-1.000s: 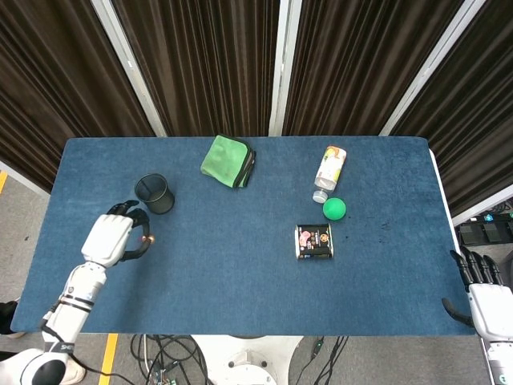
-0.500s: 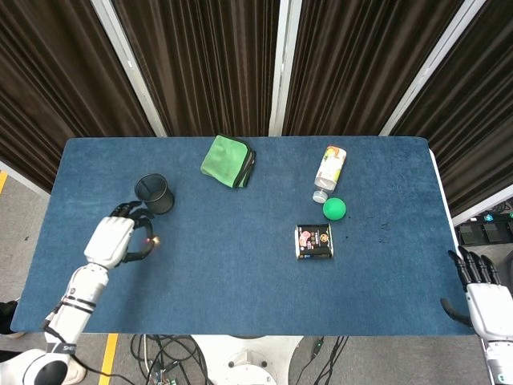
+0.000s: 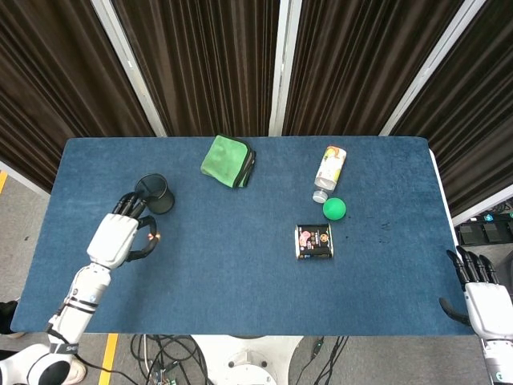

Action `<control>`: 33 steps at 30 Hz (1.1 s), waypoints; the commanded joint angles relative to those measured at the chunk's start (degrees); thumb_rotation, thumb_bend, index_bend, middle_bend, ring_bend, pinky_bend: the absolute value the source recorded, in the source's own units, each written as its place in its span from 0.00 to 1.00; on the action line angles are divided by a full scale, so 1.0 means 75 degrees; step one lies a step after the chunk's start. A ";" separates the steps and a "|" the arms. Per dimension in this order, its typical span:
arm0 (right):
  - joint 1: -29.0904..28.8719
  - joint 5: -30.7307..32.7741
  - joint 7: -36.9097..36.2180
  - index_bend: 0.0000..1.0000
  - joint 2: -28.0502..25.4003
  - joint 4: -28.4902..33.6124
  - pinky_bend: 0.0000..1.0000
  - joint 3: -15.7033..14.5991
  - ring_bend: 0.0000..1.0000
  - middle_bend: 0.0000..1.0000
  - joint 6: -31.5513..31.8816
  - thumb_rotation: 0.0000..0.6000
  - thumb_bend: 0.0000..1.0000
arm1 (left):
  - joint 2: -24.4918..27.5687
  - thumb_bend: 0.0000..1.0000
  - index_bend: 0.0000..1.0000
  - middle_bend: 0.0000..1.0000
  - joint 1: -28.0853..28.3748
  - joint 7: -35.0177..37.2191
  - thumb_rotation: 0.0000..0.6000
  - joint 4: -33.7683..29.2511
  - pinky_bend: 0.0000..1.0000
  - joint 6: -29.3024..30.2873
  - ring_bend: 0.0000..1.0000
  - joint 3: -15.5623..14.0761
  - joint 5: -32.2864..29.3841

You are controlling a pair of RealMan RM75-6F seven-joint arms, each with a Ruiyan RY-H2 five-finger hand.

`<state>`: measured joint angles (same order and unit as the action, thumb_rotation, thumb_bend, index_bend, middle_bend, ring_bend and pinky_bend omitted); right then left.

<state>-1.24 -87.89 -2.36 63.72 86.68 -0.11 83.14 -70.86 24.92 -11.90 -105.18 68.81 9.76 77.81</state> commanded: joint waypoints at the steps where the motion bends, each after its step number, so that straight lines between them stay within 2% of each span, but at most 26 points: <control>1: -0.0007 -0.0008 0.0017 0.00 -0.0005 0.0037 0.00 0.0012 0.00 0.00 0.0018 1.00 0.18 | 0.0520 0.42 0.68 0.11 0.0150 0.1533 1.00 -0.0752 0.07 -0.0691 0.00 -0.0355 0.0644; 3: 0.0002 -0.0029 0.0019 0.00 -0.0017 0.0051 0.00 0.0006 0.00 0.00 0.0046 1.00 0.18 | 0.0539 0.42 0.68 0.11 0.0119 0.0831 1.00 -0.0423 0.07 -0.0413 0.00 -0.0275 0.0619; 4: 0.0009 -0.0038 0.0019 0.00 -0.0025 0.0051 0.00 0.0001 0.00 0.00 0.0062 1.00 0.18 | 0.0326 0.42 0.68 0.11 0.0041 -0.0097 1.00 -0.0060 0.07 0.0018 0.00 -0.0122 0.0394; 6: 0.0017 -0.0019 0.0006 0.00 -0.0035 0.0039 0.00 0.0003 0.00 0.00 0.0064 1.00 0.18 | -0.0055 0.42 0.68 0.11 -0.0065 -0.1077 1.00 0.0200 0.07 0.0483 0.00 0.0065 -0.0137; 7: 0.0023 0.0017 -0.0014 0.00 -0.0037 0.0021 0.00 0.0008 0.00 0.00 0.0051 1.00 0.18 | -0.0182 0.42 0.68 0.11 -0.0139 -0.0892 1.00 -0.0068 0.07 0.0498 0.00 0.0169 -0.0612; 9: 0.0023 0.0082 -0.0054 0.00 -0.0026 -0.0024 0.00 0.0019 0.00 0.00 0.0009 1.00 0.18 | -0.0033 0.42 0.68 0.11 -0.0198 0.0099 1.00 -0.0755 0.07 0.0091 0.00 0.0306 -0.1265; 10: 0.0015 0.0117 -0.0076 0.00 -0.0012 -0.0051 0.00 0.0025 0.00 0.00 -0.0028 1.00 0.18 | 0.0125 0.42 0.68 0.11 -0.0155 0.0084 1.00 -0.0781 0.07 0.0003 0.00 0.0291 -0.1172; 12: -0.0001 0.0118 -0.0088 0.00 0.0014 -0.0079 0.00 0.0019 0.00 0.00 -0.0066 1.00 0.18 | 0.0081 0.43 0.69 0.11 -0.0050 -0.0352 1.00 -0.0408 0.07 0.0068 0.00 0.0056 -0.0439; 13: -0.0010 0.0088 -0.0076 0.00 0.0031 -0.0082 0.00 0.0006 0.00 0.00 -0.0072 1.00 0.18 | 0.0069 0.43 0.69 0.11 -0.0018 0.0049 1.00 -0.0495 0.06 -0.0149 0.00 -0.0084 -0.0267; 15: -0.0012 0.0034 -0.0059 0.00 0.0045 -0.0081 0.00 -0.0018 0.00 0.00 -0.0060 1.00 0.18 | 0.0296 0.43 0.69 0.11 0.0043 0.1321 1.00 -0.0902 0.06 -0.0738 0.00 -0.0113 -0.0421; 16: -0.0006 0.0015 -0.0061 0.00 0.0050 -0.0089 0.00 -0.0024 0.00 0.00 -0.0041 1.00 0.18 | 0.0410 0.43 0.69 0.11 0.0072 0.1098 1.00 -0.0665 0.05 -0.0657 0.00 -0.0092 -0.0296; 17: 0.0001 0.0013 -0.0067 0.00 0.0050 -0.0096 0.00 -0.0024 0.00 0.00 -0.0025 1.00 0.18 | 0.0316 0.43 0.69 0.11 0.0067 0.0268 1.00 -0.0239 0.05 -0.0278 0.00 -0.0095 -0.0065; 18: 0.0005 0.0015 -0.0077 0.00 0.0046 -0.0099 0.00 -0.0015 0.00 0.00 -0.0008 1.00 0.18 | 0.0083 0.43 0.69 0.11 0.0040 -0.0565 1.00 0.0170 0.05 0.0155 0.00 -0.0088 0.0132; 19: 0.0011 0.0027 -0.0093 0.00 0.0038 -0.0109 0.00 -0.0006 0.00 0.00 0.0008 1.00 0.18 | -0.0203 0.43 0.70 0.11 -0.0016 -0.0946 1.00 0.0311 0.05 0.0421 0.00 -0.0075 0.0072; 21: 0.0019 0.0057 -0.0108 0.00 0.0026 -0.0129 0.00 0.0001 0.00 0.00 0.0007 1.00 0.18 | -0.0183 0.43 0.70 0.11 -0.0076 -0.0567 1.00 -0.0118 0.05 0.0164 0.00 -0.0011 -0.0626; 23: 0.0021 0.0088 -0.0140 0.00 0.0031 -0.0157 0.00 0.0010 0.00 0.00 -0.0006 1.00 0.18 | 0.0012 0.44 0.71 0.11 -0.0017 -0.0796 1.00 -0.0253 0.05 0.0019 0.00 -0.0002 -0.0854; 24: 0.0023 0.0096 -0.0158 0.00 0.0039 -0.0171 0.00 0.0010 0.00 0.00 -0.0012 1.00 0.18 | 0.0119 0.43 0.71 0.11 0.0003 -0.0418 1.00 -0.0518 0.05 -0.0237 0.00 -0.0028 -0.0945; 25: 0.0020 0.0101 -0.0169 0.00 0.0055 -0.0191 0.00 0.0003 0.00 0.00 -0.0033 1.00 0.18 | 0.0399 0.44 0.71 0.11 0.0041 0.0559 1.00 -0.1030 0.05 -0.0805 0.00 -0.0022 -0.1114; 26: 0.0012 0.0104 -0.0164 0.00 0.0066 -0.0203 0.00 -0.0004 0.00 0.00 -0.0058 1.00 0.18 | 0.0638 0.44 0.71 0.11 0.0085 0.1019 1.00 -0.1184 0.05 -0.1094 0.00 -0.0016 -0.1019; 27: 0.0002 0.0100 -0.0156 0.00 0.0079 -0.0206 0.00 -0.0009 0.00 0.00 -0.0081 1.00 0.18 | 0.0789 0.44 0.71 0.11 0.0124 0.0926 1.00 -0.1064 0.05 -0.1122 0.00 -0.0062 -0.0743; 29: -0.0014 0.0078 -0.0147 0.00 0.0095 -0.0200 0.00 -0.0017 0.00 0.00 -0.0099 1.00 0.18 | 0.0636 0.45 0.71 0.11 0.0122 -0.0040 1.00 -0.0572 0.04 -0.0649 0.00 -0.0162 -0.0252; 32: -0.0008 0.0038 -0.0133 0.00 0.0095 -0.0189 0.00 -0.0018 0.00 0.00 -0.0048 1.00 0.18 | 0.0214 0.44 0.71 0.11 0.0040 -0.0874 1.00 -0.0301 0.04 -0.0126 0.00 -0.0138 -0.0472; 33: -0.0005 0.0048 -0.0136 0.00 0.0088 -0.0187 0.00 -0.0010 0.00 0.00 -0.0041 1.00 0.18 | 0.0139 0.44 0.71 0.11 0.0018 -0.0886 1.00 -0.0360 0.04 -0.0132 0.00 -0.0172 -0.0605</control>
<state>-1.29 -87.56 -3.38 64.40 85.26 -0.20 82.81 -68.69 25.18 -16.17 -108.62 66.31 9.11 73.88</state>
